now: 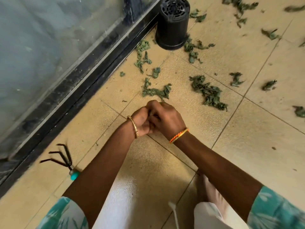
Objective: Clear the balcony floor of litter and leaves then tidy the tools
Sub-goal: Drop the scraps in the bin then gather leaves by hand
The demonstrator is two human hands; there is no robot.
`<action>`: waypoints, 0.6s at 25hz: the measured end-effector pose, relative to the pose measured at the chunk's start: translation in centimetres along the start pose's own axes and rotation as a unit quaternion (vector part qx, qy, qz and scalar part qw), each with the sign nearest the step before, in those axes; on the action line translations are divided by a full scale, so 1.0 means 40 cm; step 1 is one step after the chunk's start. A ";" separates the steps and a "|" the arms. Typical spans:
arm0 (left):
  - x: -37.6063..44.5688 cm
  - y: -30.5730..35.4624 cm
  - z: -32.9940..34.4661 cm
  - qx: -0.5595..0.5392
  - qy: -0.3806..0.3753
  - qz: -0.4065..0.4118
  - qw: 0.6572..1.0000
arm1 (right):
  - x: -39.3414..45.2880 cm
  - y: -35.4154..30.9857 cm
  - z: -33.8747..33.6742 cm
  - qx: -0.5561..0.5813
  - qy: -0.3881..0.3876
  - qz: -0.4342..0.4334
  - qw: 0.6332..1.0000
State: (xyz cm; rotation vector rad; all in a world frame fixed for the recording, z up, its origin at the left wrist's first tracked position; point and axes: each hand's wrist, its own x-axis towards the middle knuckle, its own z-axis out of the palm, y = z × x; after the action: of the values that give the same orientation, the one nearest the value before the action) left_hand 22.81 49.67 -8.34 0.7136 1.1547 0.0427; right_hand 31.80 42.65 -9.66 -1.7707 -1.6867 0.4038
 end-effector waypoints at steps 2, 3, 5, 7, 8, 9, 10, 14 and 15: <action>0.014 -0.005 -0.026 -0.057 0.060 -0.013 0.996 | 0.013 0.009 -0.005 0.036 0.002 0.015 0.999; 0.017 0.001 -0.044 -0.083 0.077 -0.017 0.993 | 0.019 0.020 -0.009 0.046 0.017 0.026 0.998; 0.018 0.014 -0.092 -0.090 0.126 0.002 0.988 | 0.026 0.051 0.002 0.013 0.003 0.028 1.000; 0.013 0.028 -0.124 -0.055 0.163 0.028 0.985 | 0.013 0.072 0.032 -0.062 -0.062 -0.009 0.996; 0.014 0.032 -0.132 -0.042 0.172 0.034 0.984 | -0.002 0.078 0.054 -0.106 -0.084 -0.034 0.990; 0.014 0.034 -0.134 -0.035 0.180 0.033 0.983 | -0.016 0.086 0.071 -0.139 -0.090 -0.049 0.985; 0.014 0.033 -0.133 -0.024 0.189 0.030 0.981 | -0.028 0.085 0.079 -0.157 -0.089 -0.049 0.982; 0.019 0.026 -0.117 0.027 0.188 0.010 0.982 | -0.022 0.074 0.057 -0.164 -0.059 -0.061 0.983; 0.020 0.023 -0.112 0.040 0.183 0.005 0.982 | -0.011 0.079 0.052 -0.161 -0.065 -0.060 0.983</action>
State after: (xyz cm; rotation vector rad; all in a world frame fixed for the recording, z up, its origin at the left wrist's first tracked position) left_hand 19.65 52.90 -9.45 0.8040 1.5111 0.1427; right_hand 32.87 42.85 -13.31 -1.8884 -2.0325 0.2039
